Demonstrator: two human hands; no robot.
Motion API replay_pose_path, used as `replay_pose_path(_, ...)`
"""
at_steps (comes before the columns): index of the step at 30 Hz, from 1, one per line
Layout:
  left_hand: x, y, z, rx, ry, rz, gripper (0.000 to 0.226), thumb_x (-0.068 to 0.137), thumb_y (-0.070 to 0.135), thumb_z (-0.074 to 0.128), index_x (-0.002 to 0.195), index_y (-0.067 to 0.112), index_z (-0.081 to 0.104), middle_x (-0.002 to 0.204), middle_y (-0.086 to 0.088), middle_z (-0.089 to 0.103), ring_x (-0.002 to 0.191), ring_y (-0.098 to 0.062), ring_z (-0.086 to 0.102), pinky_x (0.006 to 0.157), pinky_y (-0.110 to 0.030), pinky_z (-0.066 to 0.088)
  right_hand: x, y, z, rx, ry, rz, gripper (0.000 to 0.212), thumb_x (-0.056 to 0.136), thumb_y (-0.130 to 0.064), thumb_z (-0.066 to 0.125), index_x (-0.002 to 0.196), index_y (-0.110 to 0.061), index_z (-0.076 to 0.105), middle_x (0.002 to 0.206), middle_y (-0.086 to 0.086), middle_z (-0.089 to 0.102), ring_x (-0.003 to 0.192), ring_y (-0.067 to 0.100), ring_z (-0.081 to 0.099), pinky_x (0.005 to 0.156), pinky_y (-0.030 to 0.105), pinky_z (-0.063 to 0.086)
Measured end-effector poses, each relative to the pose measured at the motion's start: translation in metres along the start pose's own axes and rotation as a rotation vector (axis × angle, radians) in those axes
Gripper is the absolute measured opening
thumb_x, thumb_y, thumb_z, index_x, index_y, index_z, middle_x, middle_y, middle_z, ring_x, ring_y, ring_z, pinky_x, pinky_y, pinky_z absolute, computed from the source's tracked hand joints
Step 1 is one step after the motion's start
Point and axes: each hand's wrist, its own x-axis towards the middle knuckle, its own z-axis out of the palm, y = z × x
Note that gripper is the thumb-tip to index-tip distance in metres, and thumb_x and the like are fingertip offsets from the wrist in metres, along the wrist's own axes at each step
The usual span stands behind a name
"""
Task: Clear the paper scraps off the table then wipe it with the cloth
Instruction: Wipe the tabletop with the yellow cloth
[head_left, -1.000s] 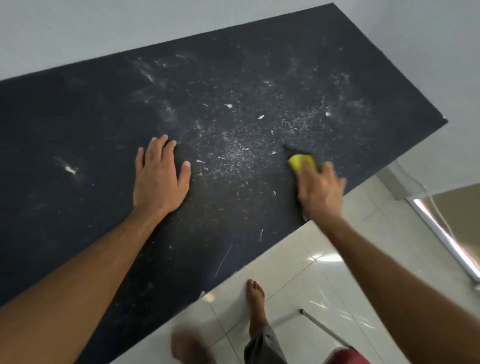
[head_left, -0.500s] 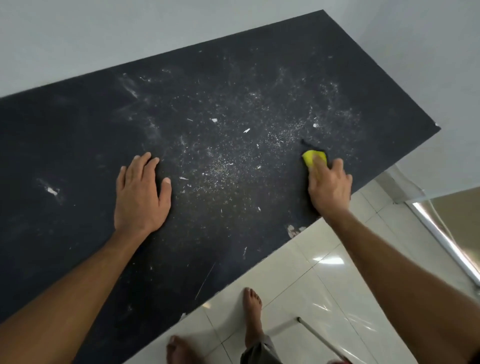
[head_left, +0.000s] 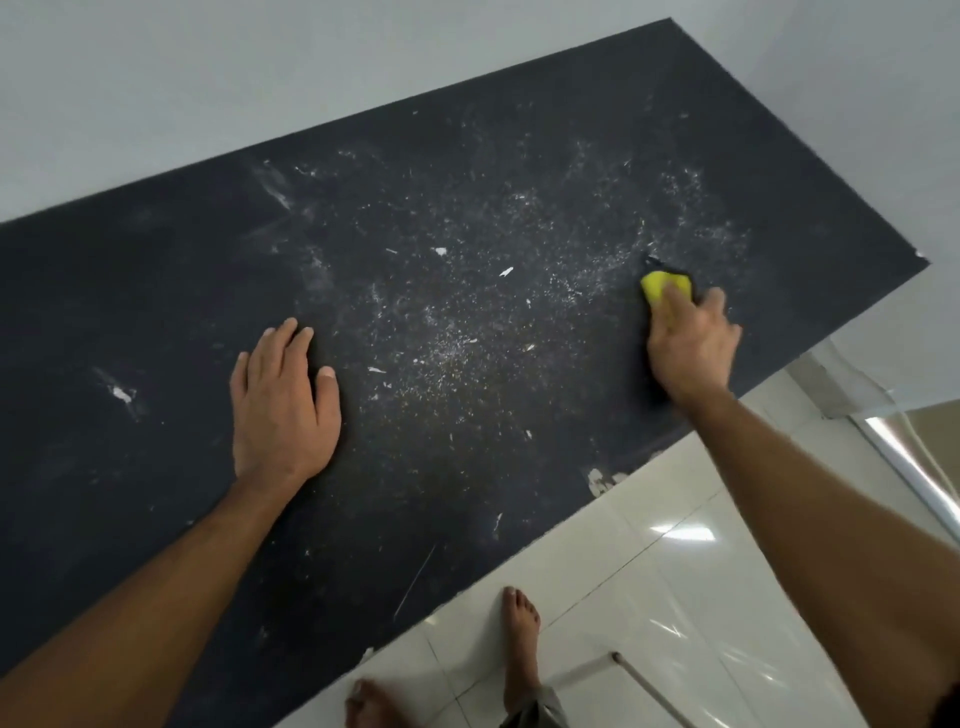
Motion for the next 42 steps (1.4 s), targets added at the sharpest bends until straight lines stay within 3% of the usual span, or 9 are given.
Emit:
replay_pose_path(4, 0.000, 0.004, -0.003, 0.000, -0.009, 0.005, 0.053, 0.107, 0.033, 0.040, 0.151, 0.005, 0.040, 0.163, -0.012, 0.033, 0.154, -0.028, 0.024, 0.127, -0.050, 0.015, -0.052, -0.047, -0.015, 0.036, 0.060, -0.316, 0.023, 0.100, -0.023, 0.050, 0.122, -0.022, 0.056, 0.099, 0.018, 0.054, 0.075, 0.039, 0.055, 0.067, 0.047, 0.047)
replay_pose_path(8, -0.002, 0.004, -0.006, 0.025, -0.024, 0.021, 0.056, 0.105, 0.035, 0.044, 0.151, 0.004, 0.040, 0.162, -0.013, 0.033, 0.153, -0.031, 0.026, 0.126, -0.052, 0.017, -0.158, -0.076, -0.011, 0.083, -0.305, -0.782, 0.030, 0.101, -0.035, 0.047, 0.122, -0.025, 0.065, 0.097, 0.006, 0.054, 0.077, 0.030, 0.053, 0.069, 0.039, 0.037)
replay_pose_path(14, -0.001, 0.006, -0.007, 0.048, -0.050, 0.047, 0.059, 0.104, 0.041, 0.042, 0.152, 0.005, 0.039, 0.163, -0.013, 0.031, 0.154, -0.029, 0.024, 0.127, -0.050, 0.014, -0.056, 0.043, -0.023, -0.071, -0.060, -0.094, 0.035, 0.104, -0.040, 0.037, 0.127, -0.020, 0.055, 0.100, 0.018, 0.045, 0.074, 0.042, 0.053, 0.079, 0.053, 0.048)
replay_pose_path(16, -0.002, 0.008, -0.008, 0.044, -0.059, 0.077, 0.058, 0.105, 0.039, 0.041, 0.151, 0.005, 0.041, 0.163, -0.012, 0.033, 0.154, -0.028, 0.025, 0.127, -0.050, 0.015, -0.053, 0.034, -0.031, -0.038, -0.004, -0.059, 0.033, 0.104, -0.037, 0.040, 0.126, -0.016, 0.055, 0.101, 0.019, 0.045, 0.074, 0.043, 0.054, 0.079, 0.054, 0.048)
replay_pose_path(22, -0.008, 0.023, -0.009, 0.009, -0.108, 0.196, 0.052, 0.104, 0.032, 0.045, 0.149, 0.005, 0.045, 0.160, -0.012, 0.038, 0.151, -0.029, 0.030, 0.126, -0.049, 0.019, -0.159, -0.046, -0.029, 0.072, -0.233, -0.823, 0.028, 0.098, -0.029, 0.058, 0.125, -0.023, 0.061, 0.096, 0.007, 0.051, 0.076, 0.030, 0.051, 0.067, 0.039, 0.039)
replay_pose_path(30, -0.017, 0.028, 0.003, 0.012, -0.099, 0.195, 0.059, 0.105, 0.042, 0.040, 0.151, 0.006, 0.039, 0.162, -0.010, 0.032, 0.153, -0.028, 0.025, 0.127, -0.050, 0.017, -0.023, 0.077, -0.039, -0.090, -0.024, -0.068, 0.035, 0.106, -0.042, 0.037, 0.128, -0.018, 0.051, 0.104, 0.020, 0.045, 0.080, 0.044, 0.055, 0.083, 0.051, 0.047)
replay_pose_path(37, -0.019, 0.028, 0.000, -0.012, -0.081, 0.153, 0.065, 0.102, 0.046, 0.029, 0.149, 0.004, 0.042, 0.161, -0.012, 0.035, 0.152, -0.030, 0.028, 0.125, -0.051, 0.020, -0.125, -0.044, -0.016, 0.083, -0.320, -0.911, 0.028, 0.102, -0.035, 0.046, 0.120, -0.022, 0.063, 0.094, 0.009, 0.052, 0.076, 0.029, 0.051, 0.068, 0.038, 0.038)
replay_pose_path(39, -0.018, 0.027, 0.003, -0.010, -0.069, 0.127, 0.065, 0.102, 0.046, 0.031, 0.149, 0.004, 0.042, 0.160, -0.011, 0.035, 0.151, -0.030, 0.029, 0.125, -0.051, 0.021, -0.080, -0.022, -0.002, 0.050, -0.187, -0.739, 0.031, 0.100, -0.031, 0.048, 0.126, -0.026, 0.064, 0.100, 0.010, 0.055, 0.078, 0.031, 0.053, 0.069, 0.038, 0.043)
replay_pose_path(42, -0.017, 0.026, 0.005, -0.005, -0.065, 0.126, 0.062, 0.101, 0.045, 0.034, 0.150, 0.006, 0.042, 0.160, -0.009, 0.035, 0.151, -0.029, 0.029, 0.125, -0.050, 0.021, 0.006, 0.005, 0.000, -0.043, -0.047, -0.116, 0.032, 0.101, -0.031, 0.044, 0.125, -0.017, 0.059, 0.105, 0.019, 0.052, 0.079, 0.042, 0.057, 0.080, 0.051, 0.048)
